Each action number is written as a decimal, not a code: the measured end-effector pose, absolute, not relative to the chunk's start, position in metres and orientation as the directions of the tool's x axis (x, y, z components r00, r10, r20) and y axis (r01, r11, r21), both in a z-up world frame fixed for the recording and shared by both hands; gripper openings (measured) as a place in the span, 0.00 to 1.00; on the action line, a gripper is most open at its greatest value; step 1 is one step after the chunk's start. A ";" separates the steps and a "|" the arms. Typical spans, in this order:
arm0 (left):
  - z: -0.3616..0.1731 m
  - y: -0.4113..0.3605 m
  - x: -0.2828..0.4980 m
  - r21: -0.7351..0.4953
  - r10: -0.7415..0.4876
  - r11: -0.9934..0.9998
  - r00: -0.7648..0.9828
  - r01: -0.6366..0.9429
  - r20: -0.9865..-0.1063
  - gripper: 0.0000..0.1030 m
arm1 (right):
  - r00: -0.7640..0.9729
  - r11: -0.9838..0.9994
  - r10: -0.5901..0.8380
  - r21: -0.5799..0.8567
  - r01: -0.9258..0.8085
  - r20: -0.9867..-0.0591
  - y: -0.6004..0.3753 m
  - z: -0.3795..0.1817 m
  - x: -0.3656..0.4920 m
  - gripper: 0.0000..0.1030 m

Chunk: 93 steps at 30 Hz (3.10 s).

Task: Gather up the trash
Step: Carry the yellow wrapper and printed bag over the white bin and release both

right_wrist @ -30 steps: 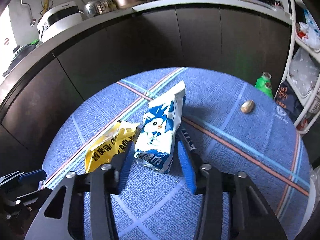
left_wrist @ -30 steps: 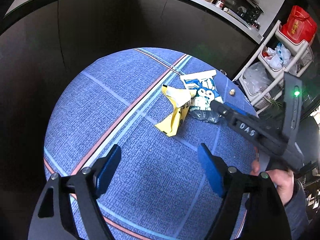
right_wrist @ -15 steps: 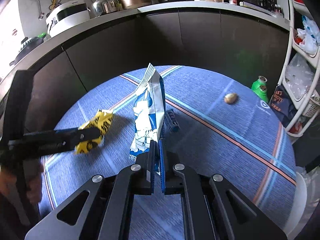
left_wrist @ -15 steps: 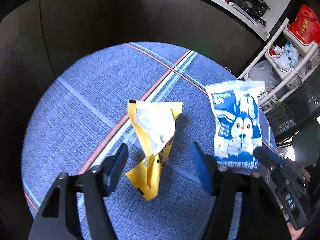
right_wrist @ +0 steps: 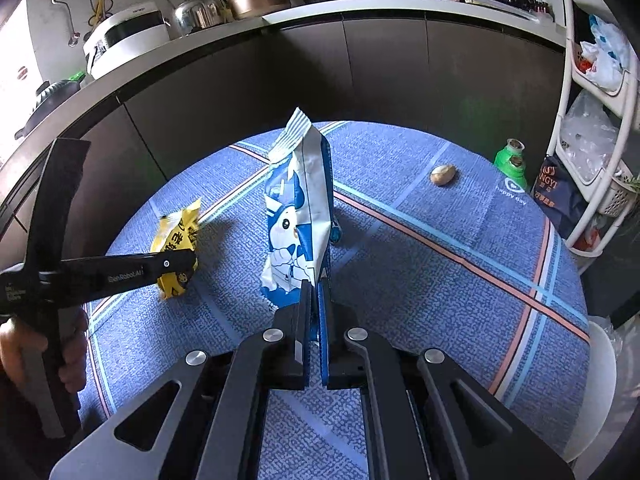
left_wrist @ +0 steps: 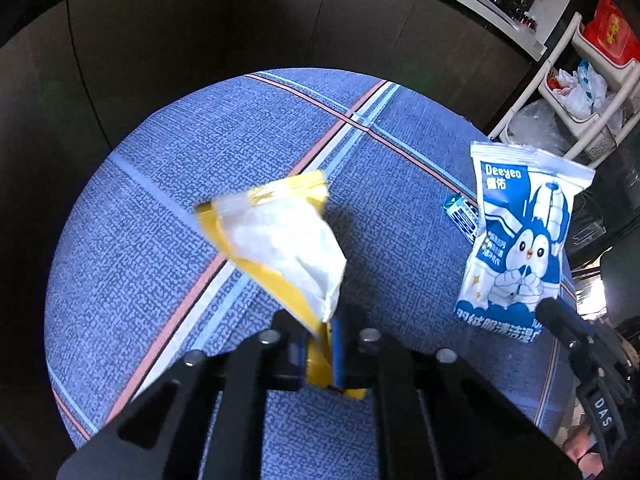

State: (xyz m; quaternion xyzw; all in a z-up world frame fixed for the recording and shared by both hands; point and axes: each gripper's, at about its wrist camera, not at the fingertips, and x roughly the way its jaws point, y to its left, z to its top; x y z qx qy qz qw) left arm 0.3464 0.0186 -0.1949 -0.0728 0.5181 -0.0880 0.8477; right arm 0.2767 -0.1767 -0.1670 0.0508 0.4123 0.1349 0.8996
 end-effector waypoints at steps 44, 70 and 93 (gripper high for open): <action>-0.028 -0.149 0.167 -0.233 -0.509 0.834 0.531 0.500 -0.678 0.08 | 0.836 0.967 0.115 0.253 0.029 -0.536 -0.332 -0.071 0.098 0.02; -0.079 -0.302 0.170 -0.241 -0.560 0.686 0.287 0.686 -0.777 0.08 | 0.795 0.899 -0.018 0.338 0.279 -0.607 -0.448 -0.135 0.069 0.02; -0.178 -0.401 0.217 -0.225 -0.439 0.655 0.121 0.721 -0.890 0.14 | 0.675 0.844 0.015 0.371 0.387 -0.738 -0.502 -0.234 0.100 0.02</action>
